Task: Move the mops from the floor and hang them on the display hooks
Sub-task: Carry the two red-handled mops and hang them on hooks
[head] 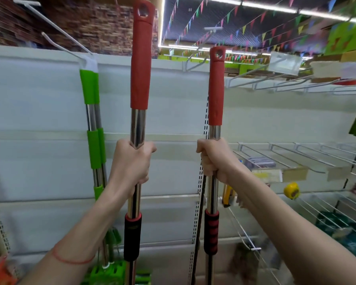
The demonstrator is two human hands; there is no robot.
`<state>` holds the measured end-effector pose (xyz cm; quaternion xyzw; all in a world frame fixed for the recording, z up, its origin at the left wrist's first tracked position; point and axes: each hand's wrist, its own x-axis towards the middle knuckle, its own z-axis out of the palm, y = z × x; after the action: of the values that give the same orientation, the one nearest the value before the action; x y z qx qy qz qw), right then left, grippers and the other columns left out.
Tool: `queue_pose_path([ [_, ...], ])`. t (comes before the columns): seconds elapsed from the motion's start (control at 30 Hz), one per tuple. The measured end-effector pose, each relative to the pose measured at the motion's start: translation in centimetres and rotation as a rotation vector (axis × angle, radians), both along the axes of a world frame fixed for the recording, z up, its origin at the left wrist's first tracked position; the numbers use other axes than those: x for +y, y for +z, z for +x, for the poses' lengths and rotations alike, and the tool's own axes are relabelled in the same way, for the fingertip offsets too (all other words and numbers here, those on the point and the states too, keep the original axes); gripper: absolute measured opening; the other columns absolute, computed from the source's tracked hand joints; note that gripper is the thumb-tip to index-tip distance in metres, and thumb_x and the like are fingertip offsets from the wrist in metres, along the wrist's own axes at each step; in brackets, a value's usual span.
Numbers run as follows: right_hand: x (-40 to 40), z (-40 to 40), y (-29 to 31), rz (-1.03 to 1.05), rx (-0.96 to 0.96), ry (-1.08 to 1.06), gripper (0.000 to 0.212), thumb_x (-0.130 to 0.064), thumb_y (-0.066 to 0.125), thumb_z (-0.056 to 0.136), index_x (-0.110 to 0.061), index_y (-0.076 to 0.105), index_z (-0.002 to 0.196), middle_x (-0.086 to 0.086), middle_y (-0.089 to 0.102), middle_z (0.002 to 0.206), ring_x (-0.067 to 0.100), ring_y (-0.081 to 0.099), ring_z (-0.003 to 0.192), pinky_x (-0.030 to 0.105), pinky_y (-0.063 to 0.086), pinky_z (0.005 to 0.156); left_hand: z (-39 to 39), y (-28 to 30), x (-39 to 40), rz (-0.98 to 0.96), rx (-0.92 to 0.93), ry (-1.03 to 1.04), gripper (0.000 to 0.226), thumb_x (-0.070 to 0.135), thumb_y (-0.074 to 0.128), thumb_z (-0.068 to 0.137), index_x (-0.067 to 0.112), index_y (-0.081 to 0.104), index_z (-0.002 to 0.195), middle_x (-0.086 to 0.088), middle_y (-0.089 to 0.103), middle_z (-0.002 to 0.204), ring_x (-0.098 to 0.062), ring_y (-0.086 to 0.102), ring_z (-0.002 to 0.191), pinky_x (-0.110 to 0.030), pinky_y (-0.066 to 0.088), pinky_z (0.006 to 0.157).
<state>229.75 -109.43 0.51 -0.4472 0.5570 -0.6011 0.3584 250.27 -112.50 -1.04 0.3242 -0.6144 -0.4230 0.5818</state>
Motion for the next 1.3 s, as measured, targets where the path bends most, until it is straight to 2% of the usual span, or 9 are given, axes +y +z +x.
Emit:
queue_pose_path([
  [0.27, -2.0, 0.9, 0.6, 0.026, -0.034, 0.008, 0.034, -0.001, 0.051, 0.074, -0.024, 0.032, 0.057, -0.005, 0.027, 0.043, 0.014, 0.020, 0.033, 0.020, 0.024, 0.038, 2.1, 0.1, 0.1, 0.028, -0.019, 0.007, 0.044, 0.019, 0.061, 0.080, 0.030, 0.029, 0.051, 0.000, 0.023, 0.044, -0.017, 0.019, 0.033, -0.023, 0.023, 0.039],
  [0.5, -3.0, 1.3, 1.3, 0.038, -0.010, 0.007, 0.035, -0.002, 0.050, 0.072, -0.024, 0.028, 0.057, -0.004, 0.024, 0.044, 0.016, 0.018, 0.035, 0.021, 0.023, 0.039, 2.9, 0.0, 0.4, 0.020, -0.023, 0.005, 0.050, 0.011, 0.061, 0.090, 0.027, 0.030, 0.054, 0.000, 0.025, 0.043, -0.017, 0.020, 0.031, -0.022, 0.024, 0.037],
  [0.87, -4.5, 1.1, 0.2, 0.042, -0.032, 0.044, 0.036, -0.002, 0.052, 0.075, -0.025, 0.029, 0.058, -0.004, 0.025, 0.046, 0.015, 0.018, 0.037, 0.023, 0.021, 0.040, 3.9, 0.0, 0.1, 0.020, -0.024, 0.019, 0.051, 0.009, 0.060, 0.093, 0.026, 0.029, 0.055, 0.000, 0.024, 0.043, -0.016, 0.020, 0.032, -0.022, 0.024, 0.038],
  [1.3, -3.3, 0.2, 0.6, -0.008, -0.049, 0.028, 0.039, -0.001, 0.051, 0.076, -0.025, 0.028, 0.057, -0.004, 0.025, 0.045, 0.014, 0.018, 0.034, 0.019, 0.023, 0.038, 3.1, 0.1, -0.8, -0.006, -0.008, -0.041, 0.055, 0.013, 0.062, 0.088, 0.027, 0.035, 0.043, 0.004, 0.026, 0.039, -0.016, 0.021, 0.029, -0.021, 0.025, 0.037],
])
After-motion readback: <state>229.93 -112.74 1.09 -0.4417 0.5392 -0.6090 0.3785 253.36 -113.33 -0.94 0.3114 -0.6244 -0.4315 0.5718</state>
